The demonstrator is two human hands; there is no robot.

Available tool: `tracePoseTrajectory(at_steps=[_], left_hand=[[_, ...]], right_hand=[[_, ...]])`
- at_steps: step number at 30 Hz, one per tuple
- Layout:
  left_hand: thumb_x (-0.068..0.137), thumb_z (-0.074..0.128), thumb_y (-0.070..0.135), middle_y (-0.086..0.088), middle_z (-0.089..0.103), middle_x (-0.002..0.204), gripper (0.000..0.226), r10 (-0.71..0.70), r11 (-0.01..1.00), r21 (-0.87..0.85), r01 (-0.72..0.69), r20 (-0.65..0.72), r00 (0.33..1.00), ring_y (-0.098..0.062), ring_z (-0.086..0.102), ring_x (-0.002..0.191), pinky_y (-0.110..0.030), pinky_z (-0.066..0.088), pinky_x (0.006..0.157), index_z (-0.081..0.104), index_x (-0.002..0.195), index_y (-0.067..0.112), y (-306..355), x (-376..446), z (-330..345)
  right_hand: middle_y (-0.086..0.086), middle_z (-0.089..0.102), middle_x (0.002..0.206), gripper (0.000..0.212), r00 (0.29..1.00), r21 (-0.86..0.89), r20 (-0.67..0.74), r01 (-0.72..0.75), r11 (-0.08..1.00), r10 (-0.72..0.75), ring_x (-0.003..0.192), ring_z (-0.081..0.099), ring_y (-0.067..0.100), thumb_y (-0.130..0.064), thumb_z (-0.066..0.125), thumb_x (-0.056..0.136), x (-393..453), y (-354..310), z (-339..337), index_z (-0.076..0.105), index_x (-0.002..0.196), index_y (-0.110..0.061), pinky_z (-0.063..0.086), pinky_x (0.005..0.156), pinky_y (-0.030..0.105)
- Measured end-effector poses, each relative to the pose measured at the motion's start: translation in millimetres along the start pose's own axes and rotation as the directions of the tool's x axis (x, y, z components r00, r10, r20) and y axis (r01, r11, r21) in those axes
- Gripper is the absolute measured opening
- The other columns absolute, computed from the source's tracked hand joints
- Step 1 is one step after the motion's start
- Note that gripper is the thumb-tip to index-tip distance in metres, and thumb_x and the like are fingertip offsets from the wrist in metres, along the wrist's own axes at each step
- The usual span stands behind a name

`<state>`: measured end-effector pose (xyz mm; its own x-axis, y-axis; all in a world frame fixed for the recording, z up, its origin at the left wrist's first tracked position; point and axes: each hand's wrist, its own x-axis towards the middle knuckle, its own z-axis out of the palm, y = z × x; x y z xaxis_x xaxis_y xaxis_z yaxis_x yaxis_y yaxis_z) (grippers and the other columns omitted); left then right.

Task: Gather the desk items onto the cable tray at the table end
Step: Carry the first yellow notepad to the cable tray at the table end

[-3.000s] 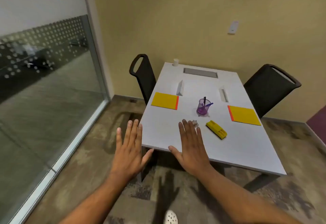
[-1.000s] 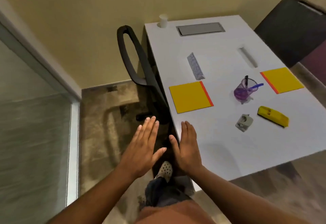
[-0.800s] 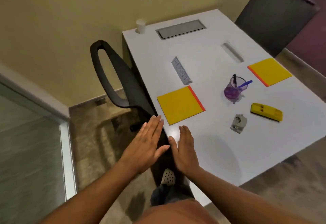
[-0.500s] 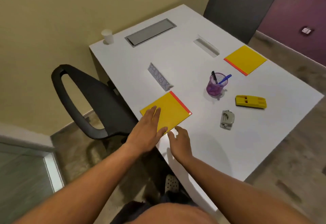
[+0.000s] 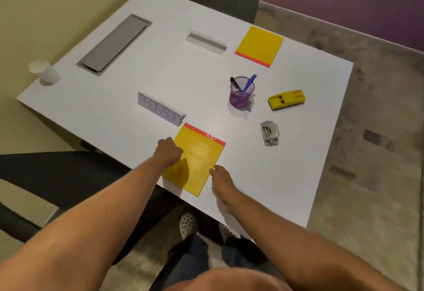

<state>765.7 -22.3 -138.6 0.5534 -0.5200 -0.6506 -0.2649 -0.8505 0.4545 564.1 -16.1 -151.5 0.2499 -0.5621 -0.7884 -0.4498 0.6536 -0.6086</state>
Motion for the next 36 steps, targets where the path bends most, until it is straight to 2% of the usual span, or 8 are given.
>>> tracePoseTrajectory(at_steps=[6, 11, 17, 20, 26, 29, 32, 36], left_hand=[[0.103, 0.058, 0.019, -0.026, 0.047, 0.149, 0.052, 0.021, 0.987, 0.160, -0.029, 0.054, 0.998, -0.043, 0.050, 0.136, -0.046, 0.045, 0.107, 0.041, 0.146, -0.004, -9.2, 16.2, 6.1], [0.102, 0.055, 0.020, -0.026, 0.045, 0.146, 0.047, 0.081, 0.961, 0.260, -0.095, 0.065, 0.995, -0.044, 0.048, 0.136, -0.050, 0.045, 0.107, 0.043, 0.143, -0.002, -20.1, 23.2, 3.4], [0.101, 0.056, 0.032, -0.023, 0.047, 0.146, 0.052, 0.004, 0.989, 0.144, -0.016, 0.082, 0.997, -0.042, 0.047, 0.135, -0.049, 0.043, 0.107, 0.050, 0.144, 0.004, -19.5, 33.9, -2.4], [0.100, 0.059, 0.041, -0.021, 0.056, 0.141, 0.055, -0.042, 0.999, 0.024, 0.039, 0.113, 0.993, -0.041, 0.053, 0.128, -0.050, 0.047, 0.109, 0.055, 0.139, 0.003, -19.0, 42.3, -7.4], [0.107, 0.058, 0.036, -0.022, 0.062, 0.119, 0.047, 0.108, 0.985, -0.154, -0.079, 0.190, 0.976, -0.040, 0.060, 0.109, -0.050, 0.051, 0.096, 0.056, 0.133, -0.003, -15.6, 33.9, -8.2], [0.111, 0.048, 0.029, -0.020, 0.061, 0.112, 0.031, 0.194, 0.973, -0.170, -0.158, 0.218, 0.956, -0.035, 0.057, 0.100, -0.044, 0.045, 0.088, 0.061, 0.116, 0.001, -7.3, 15.8, -0.3], [0.113, 0.045, 0.028, -0.016, 0.062, 0.109, 0.026, 0.257, 0.959, -0.190, -0.211, 0.258, 0.931, -0.031, 0.056, 0.095, -0.042, 0.043, 0.086, 0.061, 0.111, 0.007, 6.6, -8.0, 6.1], [0.114, 0.045, 0.032, -0.016, 0.064, 0.129, 0.037, 0.288, 0.945, -0.258, -0.200, 0.369, 0.883, -0.039, 0.061, 0.117, -0.055, 0.049, 0.106, 0.060, 0.135, 0.006, 23.8, -46.1, 22.4]], right_hand=[[0.000, 0.054, 0.129, 0.031, 0.975, 0.295, -0.151, -0.110, 0.949, 0.160, 0.125, 0.054, 0.025, -0.038, 0.041, 0.112, 8.4, 7.5, 22.4, 0.054, 0.137, -0.024, 0.042, 0.116, 0.046], [-0.004, 0.063, 0.103, 0.026, 0.963, 0.395, -0.191, -0.101, 0.913, 0.189, 0.097, 0.062, 0.014, -0.030, 0.045, 0.109, 12.7, 8.3, 31.5, 0.062, 0.090, -0.026, 0.045, 0.113, 0.049], [0.001, 0.072, 0.109, 0.030, 0.953, 0.527, -0.204, -0.086, 0.846, 0.225, 0.109, 0.067, 0.019, -0.034, 0.040, 0.112, 13.6, 7.3, 36.9, 0.067, 0.106, -0.020, 0.045, 0.114, 0.050], [0.003, 0.071, 0.121, 0.030, 0.954, 0.565, -0.198, -0.078, 0.822, 0.226, 0.099, 0.066, 0.016, -0.036, 0.040, 0.112, 7.8, 8.0, 33.8, 0.062, 0.122, -0.017, 0.053, 0.099, 0.042], [0.010, 0.065, 0.141, 0.043, 0.965, 0.592, -0.155, -0.080, 0.802, 0.212, 0.121, 0.063, 0.028, -0.039, 0.039, 0.114, -4.3, 18.9, 22.5, 0.052, 0.145, -0.013, 0.050, 0.110, 0.048], [0.007, 0.067, 0.132, 0.040, 0.967, 0.542, -0.193, -0.038, 0.840, 0.168, 0.115, 0.065, 0.026, -0.045, 0.042, 0.112, -8.6, 22.2, 20.6, 0.056, 0.138, -0.018, 0.052, 0.101, 0.045], [0.003, 0.064, 0.105, 0.034, 0.937, 0.359, -0.343, 0.067, 0.931, 0.065, 0.093, 0.064, 0.020, -0.051, 0.045, 0.109, -18.2, 29.7, 11.4, 0.059, 0.114, -0.021, 0.052, 0.081, 0.033], [0.005, 0.063, 0.129, 0.044, 0.887, 0.248, -0.459, 0.169, 0.954, -0.038, 0.111, 0.066, 0.020, -0.049, 0.053, 0.107, -49.1, 56.9, -16.9, 0.055, 0.135, -0.016, 0.057, 0.093, 0.037]])
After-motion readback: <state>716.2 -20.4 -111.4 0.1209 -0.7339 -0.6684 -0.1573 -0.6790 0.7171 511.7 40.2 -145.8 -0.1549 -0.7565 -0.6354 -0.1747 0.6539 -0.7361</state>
